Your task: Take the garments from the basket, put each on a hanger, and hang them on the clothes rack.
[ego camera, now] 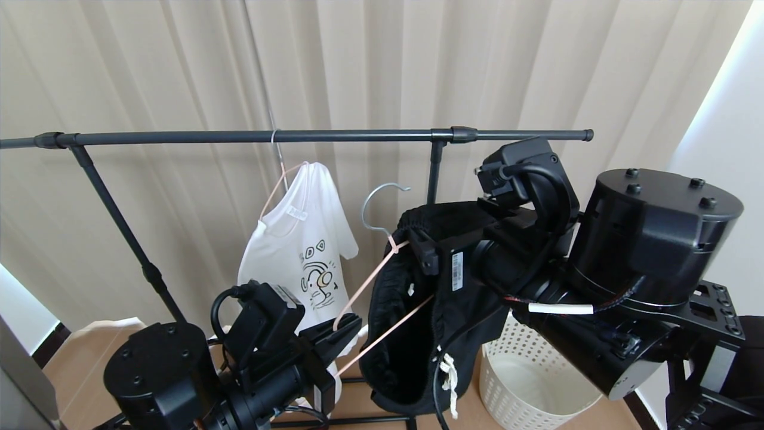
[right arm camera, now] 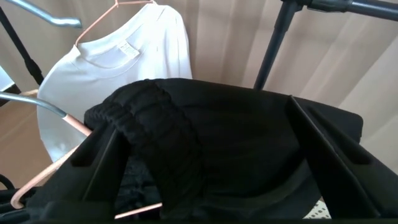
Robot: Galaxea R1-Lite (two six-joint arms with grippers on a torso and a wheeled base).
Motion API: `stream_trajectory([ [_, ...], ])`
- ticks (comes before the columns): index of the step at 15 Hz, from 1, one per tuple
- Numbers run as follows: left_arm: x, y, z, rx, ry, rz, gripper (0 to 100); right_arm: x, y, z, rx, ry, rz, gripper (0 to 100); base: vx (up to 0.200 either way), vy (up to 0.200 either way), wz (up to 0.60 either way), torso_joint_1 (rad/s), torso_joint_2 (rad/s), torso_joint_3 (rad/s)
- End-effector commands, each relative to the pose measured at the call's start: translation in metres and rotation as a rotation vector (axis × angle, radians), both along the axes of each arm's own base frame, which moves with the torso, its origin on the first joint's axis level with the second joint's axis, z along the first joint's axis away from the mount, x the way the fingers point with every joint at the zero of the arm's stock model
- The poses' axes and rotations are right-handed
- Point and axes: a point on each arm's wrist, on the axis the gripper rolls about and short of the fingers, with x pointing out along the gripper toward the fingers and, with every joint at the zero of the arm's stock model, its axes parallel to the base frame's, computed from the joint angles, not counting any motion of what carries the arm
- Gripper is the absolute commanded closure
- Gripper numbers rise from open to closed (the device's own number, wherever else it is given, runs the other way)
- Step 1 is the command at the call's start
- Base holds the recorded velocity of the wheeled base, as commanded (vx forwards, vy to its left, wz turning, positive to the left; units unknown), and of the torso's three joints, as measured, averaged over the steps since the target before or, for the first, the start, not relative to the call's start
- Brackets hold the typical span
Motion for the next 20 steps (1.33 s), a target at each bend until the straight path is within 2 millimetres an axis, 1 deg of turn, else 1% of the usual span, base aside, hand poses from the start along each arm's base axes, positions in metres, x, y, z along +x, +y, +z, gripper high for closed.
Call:
stream_trajectory([
  [1,0.0,0.0,0.0,0.001,0.0,-0.002,100,0.0,0.001,0.001,0.004,-0.003,0.002,0,0.0,0.0,0.0,0.0,0.0,0.0],
  [4,0.001,-0.001,0.0,-0.002,-0.001,-0.002,100,0.002,0.003,0.002,0.018,-0.001,0.0,0,0.0,0.0,0.0,0.0,0.0,0.0],
  [12,0.011,0.002,0.003,-0.023,-0.009,0.036,100,-0.001,-0.001,0.005,0.018,-0.002,0.0,0,0.0,0.0,0.0,0.0,0.0,0.0],
  [16,0.013,0.002,0.005,-0.031,-0.016,0.041,100,-0.004,-0.001,0.005,0.018,-0.002,0.006,0,0.0,0.0,0.0,0.0,0.0,0.0],
  [20,0.017,0.005,0.006,-0.038,-0.022,0.058,100,-0.008,-0.006,0.004,0.009,0.003,0.008,0,0.0,0.0,0.0,0.0,0.0,0.0],
])
